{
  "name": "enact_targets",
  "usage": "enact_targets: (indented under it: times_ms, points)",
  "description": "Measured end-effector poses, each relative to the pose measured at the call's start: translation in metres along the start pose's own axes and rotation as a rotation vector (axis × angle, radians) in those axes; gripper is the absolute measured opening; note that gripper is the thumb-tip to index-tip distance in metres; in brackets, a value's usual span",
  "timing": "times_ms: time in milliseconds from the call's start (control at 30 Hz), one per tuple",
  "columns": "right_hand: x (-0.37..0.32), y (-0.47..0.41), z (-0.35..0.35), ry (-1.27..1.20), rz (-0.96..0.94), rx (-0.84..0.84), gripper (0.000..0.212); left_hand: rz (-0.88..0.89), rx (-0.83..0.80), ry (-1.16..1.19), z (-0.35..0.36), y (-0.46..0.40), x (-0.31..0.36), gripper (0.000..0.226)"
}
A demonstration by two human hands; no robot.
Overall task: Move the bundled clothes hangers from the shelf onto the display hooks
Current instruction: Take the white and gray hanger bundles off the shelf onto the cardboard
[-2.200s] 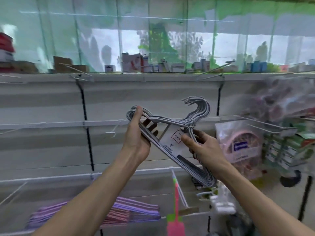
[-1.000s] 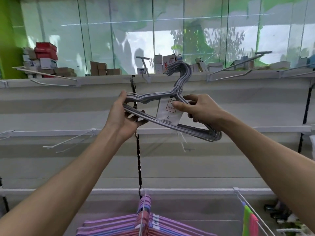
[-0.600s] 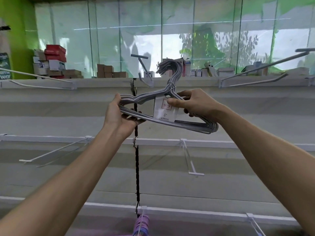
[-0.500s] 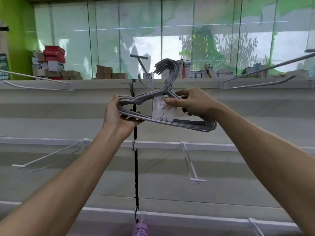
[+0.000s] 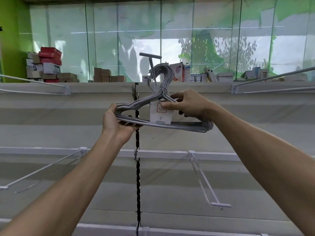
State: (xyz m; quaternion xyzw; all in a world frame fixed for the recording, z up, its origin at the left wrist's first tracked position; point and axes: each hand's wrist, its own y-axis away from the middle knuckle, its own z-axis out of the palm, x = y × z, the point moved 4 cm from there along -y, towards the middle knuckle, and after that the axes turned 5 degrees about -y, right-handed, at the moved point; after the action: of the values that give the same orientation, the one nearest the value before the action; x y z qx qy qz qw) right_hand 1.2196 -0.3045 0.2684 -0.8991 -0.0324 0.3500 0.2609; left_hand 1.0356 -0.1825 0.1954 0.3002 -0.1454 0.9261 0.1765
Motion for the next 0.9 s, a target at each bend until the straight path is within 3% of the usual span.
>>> enact_targets:
  times_ms: [733,900]
  points:
    - [0.025,-0.034,0.028,0.15,0.012,-0.054,0.059,-0.039,0.001,0.016,-0.035,-0.049,-0.024,0.028]
    - [0.024,-0.031,0.028,0.153,0.041,-0.038,0.06,-0.01,0.075,-0.139,-0.039,-0.041,-0.018,0.023]
